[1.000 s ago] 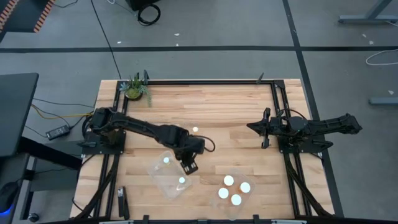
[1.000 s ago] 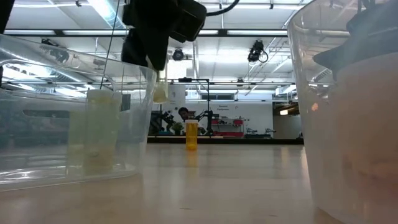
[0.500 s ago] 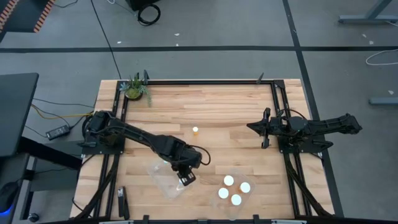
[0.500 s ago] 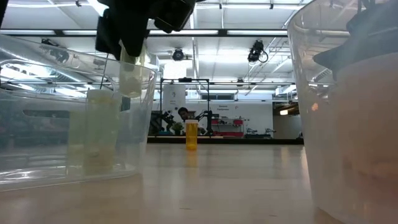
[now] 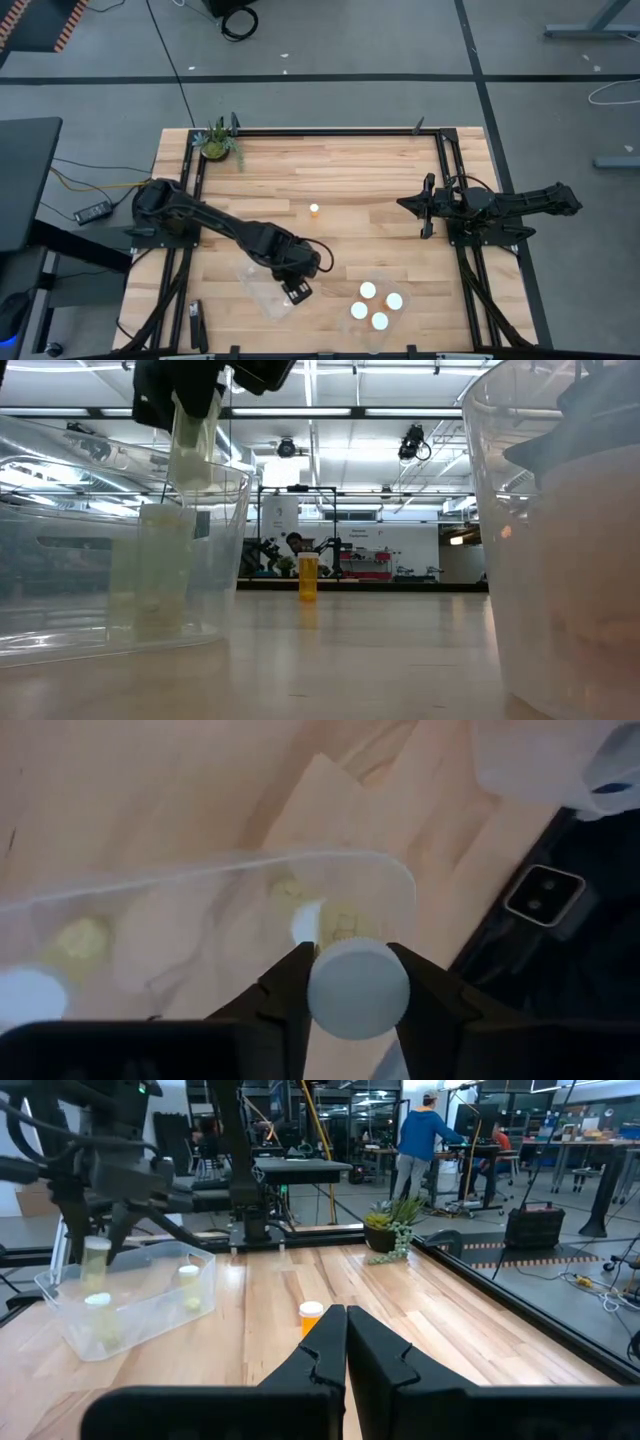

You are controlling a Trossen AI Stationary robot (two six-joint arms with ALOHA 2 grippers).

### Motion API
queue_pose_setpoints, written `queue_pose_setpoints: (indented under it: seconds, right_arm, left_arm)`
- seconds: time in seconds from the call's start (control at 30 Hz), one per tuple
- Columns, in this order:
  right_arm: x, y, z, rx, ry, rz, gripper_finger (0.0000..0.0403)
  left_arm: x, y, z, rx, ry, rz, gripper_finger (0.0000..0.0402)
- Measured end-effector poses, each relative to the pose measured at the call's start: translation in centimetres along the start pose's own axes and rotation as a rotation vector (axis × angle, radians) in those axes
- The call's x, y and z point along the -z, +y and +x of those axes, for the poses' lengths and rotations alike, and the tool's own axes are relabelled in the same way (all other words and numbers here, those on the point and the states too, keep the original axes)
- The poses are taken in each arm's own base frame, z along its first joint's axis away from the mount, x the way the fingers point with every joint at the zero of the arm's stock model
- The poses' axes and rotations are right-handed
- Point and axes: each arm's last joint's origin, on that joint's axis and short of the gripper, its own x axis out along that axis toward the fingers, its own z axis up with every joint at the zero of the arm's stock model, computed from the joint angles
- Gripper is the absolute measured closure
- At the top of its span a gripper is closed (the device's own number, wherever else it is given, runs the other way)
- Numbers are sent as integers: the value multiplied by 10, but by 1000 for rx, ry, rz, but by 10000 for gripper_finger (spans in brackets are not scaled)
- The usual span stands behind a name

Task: Pick and place medicine bottles into bin by pill shape (circle, oval)
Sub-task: Put the small yellow pill bottle into the left transparent bin

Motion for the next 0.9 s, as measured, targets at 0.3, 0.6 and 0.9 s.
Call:
queue_pose_setpoints:
  seconds: [0.3,0.6,0.9]
  right_arm:
    - [0,0,0,0,0,0,383]
    - [0,0,0,0,0,0,383]
    - [0,0,0,0,0,0,383]
  left_arm:
    - [19,-6,-11,-27,-16,-78,281]
    - [45,-13,-6,-128,-53,-119,272]
    - [70,-26,5,-161,-126,-153,280]
